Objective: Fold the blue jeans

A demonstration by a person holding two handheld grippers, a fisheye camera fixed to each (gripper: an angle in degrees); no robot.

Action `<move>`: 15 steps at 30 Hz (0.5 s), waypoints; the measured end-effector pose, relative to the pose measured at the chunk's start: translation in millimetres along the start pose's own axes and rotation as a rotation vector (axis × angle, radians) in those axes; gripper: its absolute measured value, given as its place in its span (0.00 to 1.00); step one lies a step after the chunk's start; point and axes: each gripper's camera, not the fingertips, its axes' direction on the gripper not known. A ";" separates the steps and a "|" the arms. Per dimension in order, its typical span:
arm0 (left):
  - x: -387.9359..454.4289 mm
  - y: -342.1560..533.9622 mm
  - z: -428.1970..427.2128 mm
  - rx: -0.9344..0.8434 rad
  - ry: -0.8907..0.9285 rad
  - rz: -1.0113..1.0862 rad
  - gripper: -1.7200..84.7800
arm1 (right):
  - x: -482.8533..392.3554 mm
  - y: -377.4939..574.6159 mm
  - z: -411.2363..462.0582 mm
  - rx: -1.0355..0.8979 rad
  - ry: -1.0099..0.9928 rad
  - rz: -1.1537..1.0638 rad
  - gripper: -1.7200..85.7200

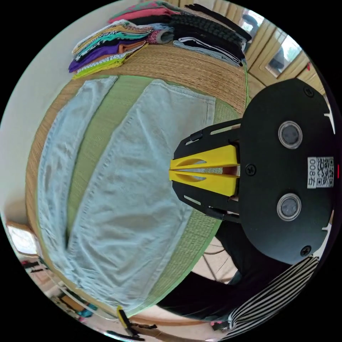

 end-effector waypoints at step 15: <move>98.7 -198.6 118.2 -0.056 0.120 0.211 0.10 | 155.1 -195.7 68.4 -0.054 0.075 0.246 0.03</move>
